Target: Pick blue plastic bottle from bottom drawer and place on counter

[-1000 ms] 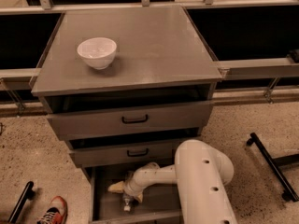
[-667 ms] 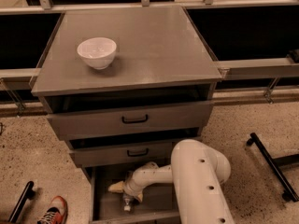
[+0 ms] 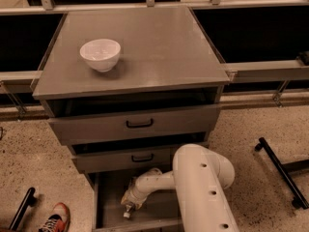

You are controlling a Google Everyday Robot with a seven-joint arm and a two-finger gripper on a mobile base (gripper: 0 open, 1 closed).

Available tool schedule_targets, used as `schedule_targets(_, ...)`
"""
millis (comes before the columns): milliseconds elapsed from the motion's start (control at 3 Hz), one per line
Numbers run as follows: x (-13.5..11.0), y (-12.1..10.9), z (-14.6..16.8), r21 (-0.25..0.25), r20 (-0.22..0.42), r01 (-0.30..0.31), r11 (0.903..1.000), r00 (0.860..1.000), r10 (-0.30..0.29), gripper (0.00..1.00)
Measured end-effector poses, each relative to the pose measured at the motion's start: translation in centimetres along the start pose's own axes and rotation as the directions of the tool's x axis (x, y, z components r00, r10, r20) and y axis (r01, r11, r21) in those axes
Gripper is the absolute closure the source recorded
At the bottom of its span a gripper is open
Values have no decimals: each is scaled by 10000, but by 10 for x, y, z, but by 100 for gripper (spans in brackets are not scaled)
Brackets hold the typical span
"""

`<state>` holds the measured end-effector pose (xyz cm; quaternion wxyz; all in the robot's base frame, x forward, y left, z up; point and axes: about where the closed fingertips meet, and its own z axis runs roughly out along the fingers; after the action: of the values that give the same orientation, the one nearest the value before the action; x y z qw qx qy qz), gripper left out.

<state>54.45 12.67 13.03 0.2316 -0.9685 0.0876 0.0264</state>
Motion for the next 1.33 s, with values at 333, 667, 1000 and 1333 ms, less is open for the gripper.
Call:
schedule_targets(333, -6, -1, 0, 76, 59, -83, 9999, 9999, 83, 73)
schedule_targets(667, -7, -1, 0, 78, 63, -87, 9999, 9999, 87, 96)
schedule_targets(1000, -7, -1, 0, 78, 65, -87, 9999, 9999, 87, 100)
schedule_targets(1333, -8, -2, -3, 82, 36, -1, 10000, 10000, 1, 100)
